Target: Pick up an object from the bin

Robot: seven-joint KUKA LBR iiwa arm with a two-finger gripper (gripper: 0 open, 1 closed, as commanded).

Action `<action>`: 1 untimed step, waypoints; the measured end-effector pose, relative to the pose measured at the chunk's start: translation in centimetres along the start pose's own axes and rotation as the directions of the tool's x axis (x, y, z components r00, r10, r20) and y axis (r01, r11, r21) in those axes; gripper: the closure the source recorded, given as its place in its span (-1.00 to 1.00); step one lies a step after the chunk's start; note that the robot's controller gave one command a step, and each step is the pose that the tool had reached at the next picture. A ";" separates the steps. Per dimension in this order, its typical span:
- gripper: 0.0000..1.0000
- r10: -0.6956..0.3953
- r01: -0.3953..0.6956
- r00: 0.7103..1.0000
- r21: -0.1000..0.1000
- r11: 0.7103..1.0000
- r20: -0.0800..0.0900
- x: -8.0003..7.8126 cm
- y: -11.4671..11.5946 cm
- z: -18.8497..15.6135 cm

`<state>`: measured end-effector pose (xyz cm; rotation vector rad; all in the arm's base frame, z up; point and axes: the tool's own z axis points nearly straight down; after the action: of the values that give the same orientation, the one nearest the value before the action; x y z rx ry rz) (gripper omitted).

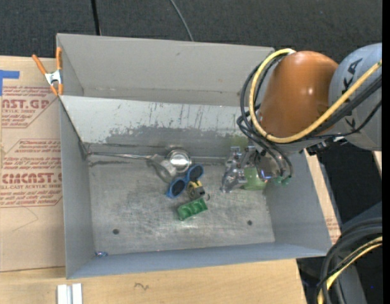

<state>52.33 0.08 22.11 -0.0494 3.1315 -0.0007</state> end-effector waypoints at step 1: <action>1.00 0.103 -0.103 0.995 -0.001 0.995 -0.015 -2.1 2.4 9.1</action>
Offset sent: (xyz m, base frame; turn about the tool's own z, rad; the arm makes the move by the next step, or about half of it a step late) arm 0.0223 0.0227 -0.0863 0.1049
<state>54.44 2.57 13.01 0.1123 3.1445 0.0023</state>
